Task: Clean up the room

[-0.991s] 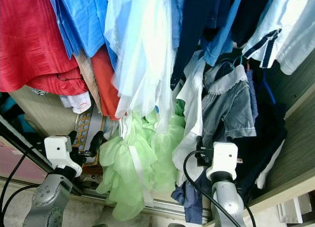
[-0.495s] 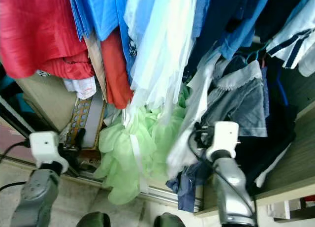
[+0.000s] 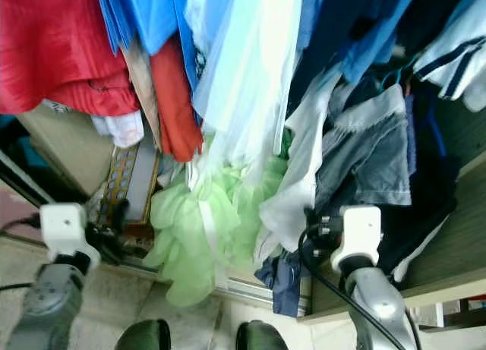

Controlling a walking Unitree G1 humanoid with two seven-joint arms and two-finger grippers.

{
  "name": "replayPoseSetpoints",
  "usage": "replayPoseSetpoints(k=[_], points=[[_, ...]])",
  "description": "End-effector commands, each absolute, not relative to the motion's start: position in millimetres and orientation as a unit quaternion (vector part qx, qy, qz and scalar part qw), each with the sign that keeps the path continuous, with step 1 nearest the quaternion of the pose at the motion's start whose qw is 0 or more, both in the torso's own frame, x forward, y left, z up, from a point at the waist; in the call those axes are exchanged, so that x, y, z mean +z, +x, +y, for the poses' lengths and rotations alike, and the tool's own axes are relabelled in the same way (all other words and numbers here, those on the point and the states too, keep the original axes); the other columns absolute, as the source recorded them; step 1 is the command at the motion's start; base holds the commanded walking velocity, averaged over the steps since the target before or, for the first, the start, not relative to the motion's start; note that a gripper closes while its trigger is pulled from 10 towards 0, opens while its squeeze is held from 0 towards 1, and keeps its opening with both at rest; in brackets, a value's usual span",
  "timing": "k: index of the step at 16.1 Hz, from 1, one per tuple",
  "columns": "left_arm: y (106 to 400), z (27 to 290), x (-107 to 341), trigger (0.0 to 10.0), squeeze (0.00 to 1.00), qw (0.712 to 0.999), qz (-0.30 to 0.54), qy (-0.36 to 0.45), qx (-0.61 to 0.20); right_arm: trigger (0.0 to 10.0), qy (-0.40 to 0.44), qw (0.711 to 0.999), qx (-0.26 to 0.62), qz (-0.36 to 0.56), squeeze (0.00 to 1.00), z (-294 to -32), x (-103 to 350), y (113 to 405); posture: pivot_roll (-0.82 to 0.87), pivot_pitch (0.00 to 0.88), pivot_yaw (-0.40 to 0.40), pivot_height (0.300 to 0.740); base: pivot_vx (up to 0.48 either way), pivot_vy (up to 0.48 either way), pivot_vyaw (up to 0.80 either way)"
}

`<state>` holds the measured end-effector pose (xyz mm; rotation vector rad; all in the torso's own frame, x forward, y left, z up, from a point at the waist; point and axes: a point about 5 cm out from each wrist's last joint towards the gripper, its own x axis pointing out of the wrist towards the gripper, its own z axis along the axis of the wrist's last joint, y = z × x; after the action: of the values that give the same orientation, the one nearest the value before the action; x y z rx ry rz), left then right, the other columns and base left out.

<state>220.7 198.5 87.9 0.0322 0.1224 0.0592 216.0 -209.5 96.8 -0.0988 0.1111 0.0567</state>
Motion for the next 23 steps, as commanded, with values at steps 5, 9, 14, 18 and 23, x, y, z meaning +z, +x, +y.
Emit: replayPoseSetpoints(k=[5,9,14,18,23], points=[[217.1,194.5,86.8,10.0,0.00,0.996,0.071,0.020,0.042,10.0,-0.071,0.996,0.051,0.036,0.00,-198.0,102.5,210.9,0.01,0.165,-0.076,0.740,0.000,0.000,0.48],[218.1,184.2,80.5,10.0,0.00,0.996,0.082,0.012,0.023,10.0,-0.013,0.986,0.157,0.047,0.00,-176.4,101.3,202.6,0.00,0.156,-0.076,0.740,0.000,0.000,0.79],[223.5,180.7,80.3,10.0,0.00,0.997,0.077,0.010,0.026,10.0,0.006,0.975,0.216,0.040,0.00,-166.8,107.0,215.3,0.00,0.137,-0.077,0.740,0.000,0.000,0.79],[226.1,185.1,82.5,10.0,0.00,0.995,0.063,0.045,0.061,10.0,0.006,0.975,0.219,0.040,0.00,-165.5,105.5,220.9,0.00,0.140,-0.086,0.740,0.000,0.000,0.79],[221.5,185.5,77.0,10.0,0.00,0.994,0.079,0.045,0.062,10.0,-0.001,0.985,0.168,0.032,0.00,-174.6,107.5,224.0,0.00,0.135,-0.084,0.740,0.000,0.000,0.79]])
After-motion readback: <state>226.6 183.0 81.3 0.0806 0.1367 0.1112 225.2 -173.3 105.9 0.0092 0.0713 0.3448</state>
